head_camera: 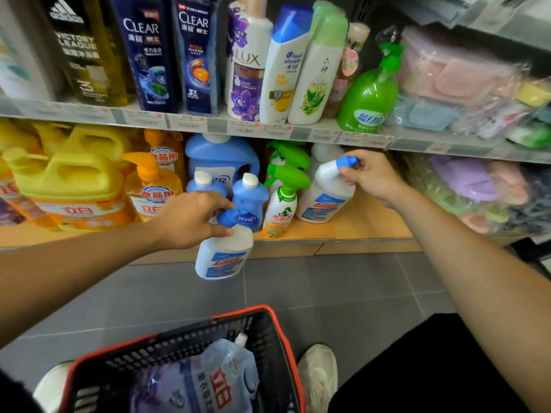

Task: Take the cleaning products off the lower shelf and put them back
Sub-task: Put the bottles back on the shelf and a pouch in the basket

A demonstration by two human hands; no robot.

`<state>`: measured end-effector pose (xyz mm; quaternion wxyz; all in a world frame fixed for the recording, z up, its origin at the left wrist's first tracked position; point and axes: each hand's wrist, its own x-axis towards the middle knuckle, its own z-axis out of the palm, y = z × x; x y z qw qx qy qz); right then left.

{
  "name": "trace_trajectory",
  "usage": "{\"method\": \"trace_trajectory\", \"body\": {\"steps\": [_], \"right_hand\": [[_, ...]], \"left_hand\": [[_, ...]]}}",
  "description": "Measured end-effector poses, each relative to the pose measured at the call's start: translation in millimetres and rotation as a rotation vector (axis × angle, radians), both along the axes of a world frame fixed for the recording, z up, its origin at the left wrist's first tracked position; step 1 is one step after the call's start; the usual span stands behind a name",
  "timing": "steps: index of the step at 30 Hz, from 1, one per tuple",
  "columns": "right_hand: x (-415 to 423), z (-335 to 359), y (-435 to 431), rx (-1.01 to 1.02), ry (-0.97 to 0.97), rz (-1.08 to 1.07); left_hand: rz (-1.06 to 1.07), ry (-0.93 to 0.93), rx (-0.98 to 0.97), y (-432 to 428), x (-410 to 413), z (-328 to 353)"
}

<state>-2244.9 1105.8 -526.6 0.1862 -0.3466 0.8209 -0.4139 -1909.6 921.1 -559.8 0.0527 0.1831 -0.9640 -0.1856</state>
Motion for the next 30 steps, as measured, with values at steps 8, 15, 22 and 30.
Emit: {"method": "trace_trajectory", "body": {"steps": [8,15,22,30], "right_hand": [[33,-79,12,-0.047,-0.383,-0.403],[18,-104,-15,-0.273,-0.542,-0.511],[0,-97,-29,-0.207,-0.606,-0.461],[69,-121,-19,0.124,-0.667,-0.124]], "left_hand": [[0.031,0.025,0.043,1,-10,-6],[0.052,0.075,0.097,1,-16,-10],[0.053,0.089,0.119,1,-14,-12],[0.055,0.080,0.116,2,-6,-11]]}}
